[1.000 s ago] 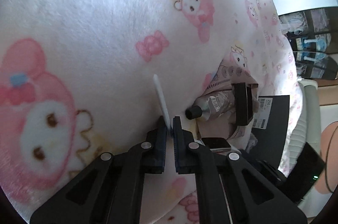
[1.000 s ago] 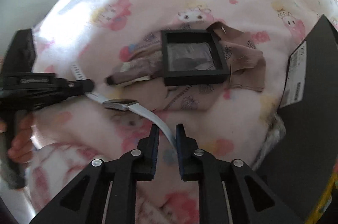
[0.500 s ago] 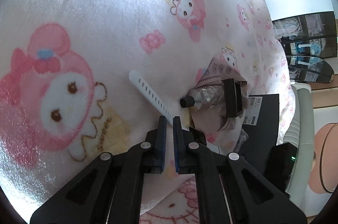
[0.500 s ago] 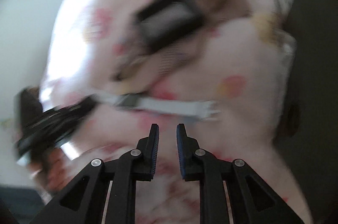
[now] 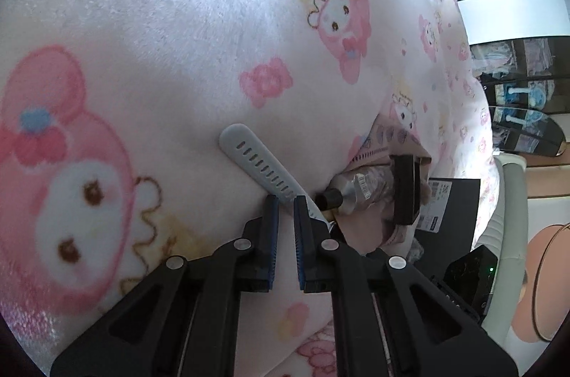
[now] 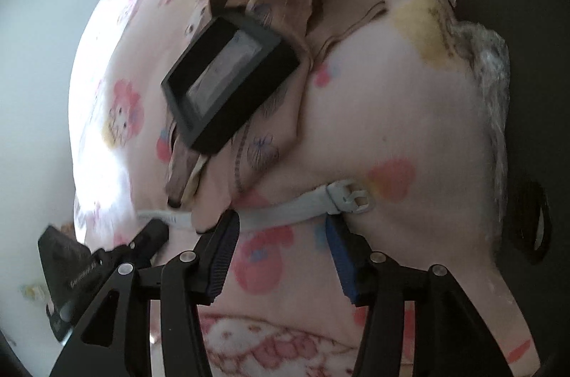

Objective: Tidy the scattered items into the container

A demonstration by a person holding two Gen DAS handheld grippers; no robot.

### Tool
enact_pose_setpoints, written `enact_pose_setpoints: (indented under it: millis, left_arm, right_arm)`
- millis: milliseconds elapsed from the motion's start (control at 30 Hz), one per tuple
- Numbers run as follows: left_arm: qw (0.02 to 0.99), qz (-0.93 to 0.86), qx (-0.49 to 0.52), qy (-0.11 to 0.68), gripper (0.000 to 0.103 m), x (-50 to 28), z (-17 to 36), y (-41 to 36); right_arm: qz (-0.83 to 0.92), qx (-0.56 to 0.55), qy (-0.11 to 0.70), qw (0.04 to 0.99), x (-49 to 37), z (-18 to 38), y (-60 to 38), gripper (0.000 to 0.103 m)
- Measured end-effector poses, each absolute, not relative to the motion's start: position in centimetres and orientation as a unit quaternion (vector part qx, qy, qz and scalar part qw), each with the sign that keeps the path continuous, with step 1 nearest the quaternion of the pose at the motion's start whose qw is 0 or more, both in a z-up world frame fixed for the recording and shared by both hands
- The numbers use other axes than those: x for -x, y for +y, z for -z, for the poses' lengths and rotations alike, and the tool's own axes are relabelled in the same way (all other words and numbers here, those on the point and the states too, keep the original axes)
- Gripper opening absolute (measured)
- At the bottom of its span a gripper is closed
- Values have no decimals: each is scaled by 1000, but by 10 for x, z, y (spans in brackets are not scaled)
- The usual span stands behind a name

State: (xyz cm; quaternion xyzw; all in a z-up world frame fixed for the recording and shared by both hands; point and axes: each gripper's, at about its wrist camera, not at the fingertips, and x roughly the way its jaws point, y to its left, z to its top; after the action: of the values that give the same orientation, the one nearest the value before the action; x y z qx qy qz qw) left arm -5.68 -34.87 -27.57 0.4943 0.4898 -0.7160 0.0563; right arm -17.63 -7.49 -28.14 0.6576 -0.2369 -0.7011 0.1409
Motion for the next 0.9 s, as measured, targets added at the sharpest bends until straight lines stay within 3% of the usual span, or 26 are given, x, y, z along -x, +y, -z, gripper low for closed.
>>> enact_pose_setpoints:
  millis: [67, 133, 233, 400, 467, 533, 600, 767, 900]
  left_arm:
    - [57, 718, -490, 490, 4, 54, 274, -349]
    - [51, 722, -480, 496, 0, 47, 268, -350]
    - [43, 727, -463, 505, 0, 32, 256, -352]
    - [27, 716, -474, 512, 0, 29, 259, -355]
    - [14, 710, -481, 515, 8, 39, 264, -355]
    - [16, 716, -478, 509, 29, 45, 264, -355]
    - [37, 725, -476, 496, 34, 52, 264, -353]
    - [65, 710, -514, 477, 35, 61, 270, -347]
    - [78, 699, -488, 517, 39, 57, 276, -358]
  right_arm:
    - [710, -650, -234, 136, 174, 278, -76, 41]
    - [715, -646, -229, 133, 171, 274, -75, 22]
    - [736, -619, -234, 139, 164, 261, -73, 13]
    - [725, -641, -219, 127, 170, 268, -73, 15]
    - [718, -652, -214, 121, 172, 274, -70, 20]
    - [720, -644, -223, 129, 171, 271, -70, 29]
    - [721, -644, -220, 130, 171, 269, -69, 31]
    - [720, -650, -219, 105, 175, 267, -68, 35]
    - [710, -668, -195, 109, 182, 280, -77, 38]
